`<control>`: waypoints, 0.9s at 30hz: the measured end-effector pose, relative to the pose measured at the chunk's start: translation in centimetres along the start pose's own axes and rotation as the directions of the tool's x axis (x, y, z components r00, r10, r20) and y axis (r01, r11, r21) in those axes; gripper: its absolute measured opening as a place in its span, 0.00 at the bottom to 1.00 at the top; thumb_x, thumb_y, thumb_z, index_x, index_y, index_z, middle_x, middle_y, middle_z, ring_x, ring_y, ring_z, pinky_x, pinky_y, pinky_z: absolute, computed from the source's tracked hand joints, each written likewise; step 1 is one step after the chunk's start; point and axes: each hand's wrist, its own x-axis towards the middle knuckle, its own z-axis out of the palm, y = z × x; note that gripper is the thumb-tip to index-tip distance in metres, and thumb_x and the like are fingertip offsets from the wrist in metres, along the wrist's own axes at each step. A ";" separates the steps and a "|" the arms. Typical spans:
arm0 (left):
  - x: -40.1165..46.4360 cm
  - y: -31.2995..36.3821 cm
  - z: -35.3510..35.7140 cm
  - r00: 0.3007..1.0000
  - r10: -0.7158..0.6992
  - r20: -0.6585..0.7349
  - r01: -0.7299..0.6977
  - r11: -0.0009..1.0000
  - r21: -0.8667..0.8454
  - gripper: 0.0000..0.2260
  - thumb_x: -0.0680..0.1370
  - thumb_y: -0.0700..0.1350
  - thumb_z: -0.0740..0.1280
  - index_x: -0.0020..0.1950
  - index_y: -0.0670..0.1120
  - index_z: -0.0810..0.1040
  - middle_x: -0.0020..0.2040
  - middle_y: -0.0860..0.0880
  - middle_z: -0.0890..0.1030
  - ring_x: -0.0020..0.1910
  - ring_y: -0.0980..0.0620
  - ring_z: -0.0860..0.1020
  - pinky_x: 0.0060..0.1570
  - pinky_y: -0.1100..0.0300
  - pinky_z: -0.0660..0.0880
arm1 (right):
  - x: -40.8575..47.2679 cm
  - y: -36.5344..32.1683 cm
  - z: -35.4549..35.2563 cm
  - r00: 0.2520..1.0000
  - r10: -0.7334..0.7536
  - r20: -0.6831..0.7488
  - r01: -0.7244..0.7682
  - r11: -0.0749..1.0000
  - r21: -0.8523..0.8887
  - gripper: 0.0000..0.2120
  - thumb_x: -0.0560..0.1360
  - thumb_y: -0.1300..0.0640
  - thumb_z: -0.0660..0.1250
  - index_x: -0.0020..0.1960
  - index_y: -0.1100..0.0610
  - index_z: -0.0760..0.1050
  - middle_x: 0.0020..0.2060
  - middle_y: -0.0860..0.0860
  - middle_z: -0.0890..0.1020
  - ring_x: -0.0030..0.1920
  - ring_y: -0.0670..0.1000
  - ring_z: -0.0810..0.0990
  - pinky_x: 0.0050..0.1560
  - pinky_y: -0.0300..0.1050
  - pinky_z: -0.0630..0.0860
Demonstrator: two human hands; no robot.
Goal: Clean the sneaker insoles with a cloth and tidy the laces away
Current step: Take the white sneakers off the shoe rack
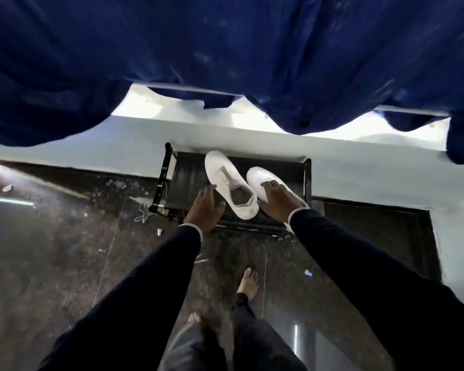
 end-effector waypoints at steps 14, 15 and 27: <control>9.8 -3.4 8.1 0.944 -0.325 0.063 0.331 0.912 -0.241 0.30 0.77 0.43 0.71 0.75 0.39 0.63 0.69 0.40 0.69 0.70 0.42 0.67 0.64 0.57 0.65 | 9.1 0.2 4.4 0.997 -0.036 0.073 0.033 0.999 0.042 0.12 0.80 0.51 0.63 0.59 0.57 0.72 0.53 0.56 0.78 0.50 0.63 0.80 0.50 0.54 0.75; 10.0 -3.5 8.3 0.939 -0.339 0.056 0.343 0.907 -0.246 0.29 0.77 0.41 0.70 0.75 0.38 0.63 0.69 0.39 0.68 0.69 0.43 0.67 0.62 0.58 0.64 | 9.2 0.2 4.6 0.997 -0.038 0.069 0.035 0.999 0.041 0.09 0.81 0.53 0.62 0.56 0.57 0.73 0.50 0.56 0.79 0.48 0.63 0.81 0.49 0.54 0.76; 6.7 -7.2 8.7 0.951 -0.256 0.175 0.309 0.835 -0.456 0.46 0.61 0.49 0.68 0.78 0.47 0.56 0.71 0.39 0.72 0.68 0.41 0.74 0.65 0.40 0.75 | 3.3 -1.6 6.0 0.997 0.009 -0.073 0.007 0.976 0.219 0.08 0.78 0.61 0.63 0.56 0.60 0.76 0.50 0.56 0.82 0.49 0.61 0.82 0.46 0.54 0.78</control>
